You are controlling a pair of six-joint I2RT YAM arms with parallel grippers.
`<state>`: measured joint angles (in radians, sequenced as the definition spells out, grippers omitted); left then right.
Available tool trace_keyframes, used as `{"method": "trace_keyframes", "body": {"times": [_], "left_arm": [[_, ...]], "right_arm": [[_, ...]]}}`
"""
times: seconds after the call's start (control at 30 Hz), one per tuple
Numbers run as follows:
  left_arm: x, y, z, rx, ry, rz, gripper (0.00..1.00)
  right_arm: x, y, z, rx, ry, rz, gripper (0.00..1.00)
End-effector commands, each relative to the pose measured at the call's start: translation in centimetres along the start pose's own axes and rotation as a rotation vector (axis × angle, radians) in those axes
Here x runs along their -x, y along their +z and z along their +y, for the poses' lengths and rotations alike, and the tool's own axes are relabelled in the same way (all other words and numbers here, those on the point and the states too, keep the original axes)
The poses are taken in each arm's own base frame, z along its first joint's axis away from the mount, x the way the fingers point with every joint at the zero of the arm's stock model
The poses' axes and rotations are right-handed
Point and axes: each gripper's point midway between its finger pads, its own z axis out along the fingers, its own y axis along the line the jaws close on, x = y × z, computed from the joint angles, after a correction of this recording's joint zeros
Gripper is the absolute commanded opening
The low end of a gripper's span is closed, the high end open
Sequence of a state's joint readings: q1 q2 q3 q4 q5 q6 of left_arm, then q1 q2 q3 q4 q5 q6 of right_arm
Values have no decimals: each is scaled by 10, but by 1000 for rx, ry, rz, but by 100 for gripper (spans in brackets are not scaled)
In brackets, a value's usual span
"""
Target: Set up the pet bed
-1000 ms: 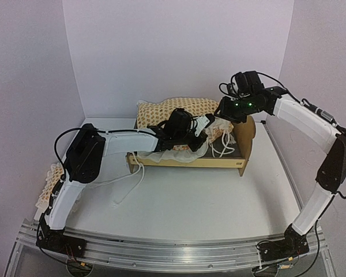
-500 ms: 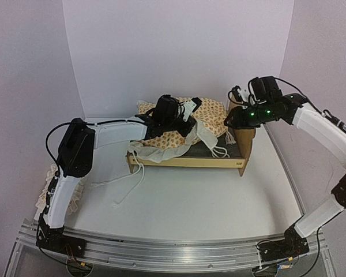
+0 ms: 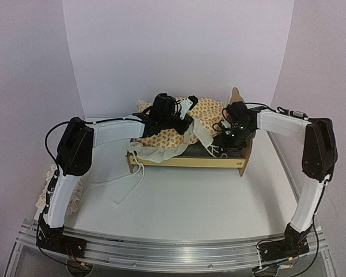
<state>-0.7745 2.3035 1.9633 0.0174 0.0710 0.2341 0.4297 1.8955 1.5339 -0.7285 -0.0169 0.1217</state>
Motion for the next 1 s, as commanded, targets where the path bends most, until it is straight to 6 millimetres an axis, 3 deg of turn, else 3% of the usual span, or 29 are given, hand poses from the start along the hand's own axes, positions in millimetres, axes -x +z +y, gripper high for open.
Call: {"method": "trace_keyframes", "body": {"times": [0.0, 0.27, 0.43, 0.53, 0.7, 0.97], "left_arm": [[63, -26, 12, 7, -9, -129, 0], [63, -27, 13, 7, -5, -132, 0], [63, -29, 15, 9, -4, -130, 0], [63, -30, 15, 11, 2, -132, 0], [63, -32, 17, 10, 7, -133, 0], [63, -35, 17, 13, 19, -138, 0]], "right_arm": [[29, 2, -13, -91, 42, -66, 35], [40, 21, -19, -123, 40, -94, 29], [62, 13, -20, -140, 37, -160, 2], [74, -15, -18, -150, 34, -226, 0], [83, -89, 2, -138, -22, -369, 0], [56, -155, 35, -5, -48, -371, 0]]}}
